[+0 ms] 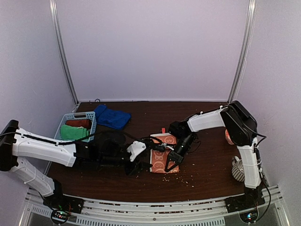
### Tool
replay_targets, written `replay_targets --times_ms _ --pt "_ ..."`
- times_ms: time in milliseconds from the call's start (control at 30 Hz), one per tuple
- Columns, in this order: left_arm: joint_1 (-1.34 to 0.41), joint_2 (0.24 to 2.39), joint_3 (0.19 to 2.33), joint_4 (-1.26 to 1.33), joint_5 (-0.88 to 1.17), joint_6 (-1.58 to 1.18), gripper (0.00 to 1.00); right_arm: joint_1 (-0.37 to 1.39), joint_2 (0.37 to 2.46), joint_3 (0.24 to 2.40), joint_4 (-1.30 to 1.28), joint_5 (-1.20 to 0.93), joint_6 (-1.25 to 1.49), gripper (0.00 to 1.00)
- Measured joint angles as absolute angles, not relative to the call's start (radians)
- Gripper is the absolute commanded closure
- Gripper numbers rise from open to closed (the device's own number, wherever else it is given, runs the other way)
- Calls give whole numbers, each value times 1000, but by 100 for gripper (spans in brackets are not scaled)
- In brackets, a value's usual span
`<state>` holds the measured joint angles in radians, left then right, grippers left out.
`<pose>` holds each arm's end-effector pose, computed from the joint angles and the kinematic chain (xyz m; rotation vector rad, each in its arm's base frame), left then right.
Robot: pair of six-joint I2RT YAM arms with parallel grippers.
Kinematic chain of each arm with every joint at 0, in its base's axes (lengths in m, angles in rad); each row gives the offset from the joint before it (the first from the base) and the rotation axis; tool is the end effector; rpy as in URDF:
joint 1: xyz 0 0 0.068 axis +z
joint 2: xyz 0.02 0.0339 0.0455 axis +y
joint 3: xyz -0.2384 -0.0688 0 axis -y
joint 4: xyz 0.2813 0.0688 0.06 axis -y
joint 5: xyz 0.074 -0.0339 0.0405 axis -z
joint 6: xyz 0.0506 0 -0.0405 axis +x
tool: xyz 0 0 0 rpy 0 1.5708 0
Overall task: Roll the towels
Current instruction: Roll the towel at the center of the board.
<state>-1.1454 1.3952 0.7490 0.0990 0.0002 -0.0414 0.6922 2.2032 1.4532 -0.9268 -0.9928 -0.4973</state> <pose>0.1426 -0.3147 0.1619 1.1535 1.8728 -0.6911 0.2785 0.2859 0.0569 1.3986 -2.2012 -1.3918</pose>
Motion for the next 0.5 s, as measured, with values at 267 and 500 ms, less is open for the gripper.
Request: replay_targets --times_ms 267,500 --pt "-1227 1614 931 27 -19 187 73 683 2247 1484 -977 -1048 -490 100" --pt "-1239 1815 1065 -63 -31 305 70 683 2246 1484 -979 -1048 -492 100"
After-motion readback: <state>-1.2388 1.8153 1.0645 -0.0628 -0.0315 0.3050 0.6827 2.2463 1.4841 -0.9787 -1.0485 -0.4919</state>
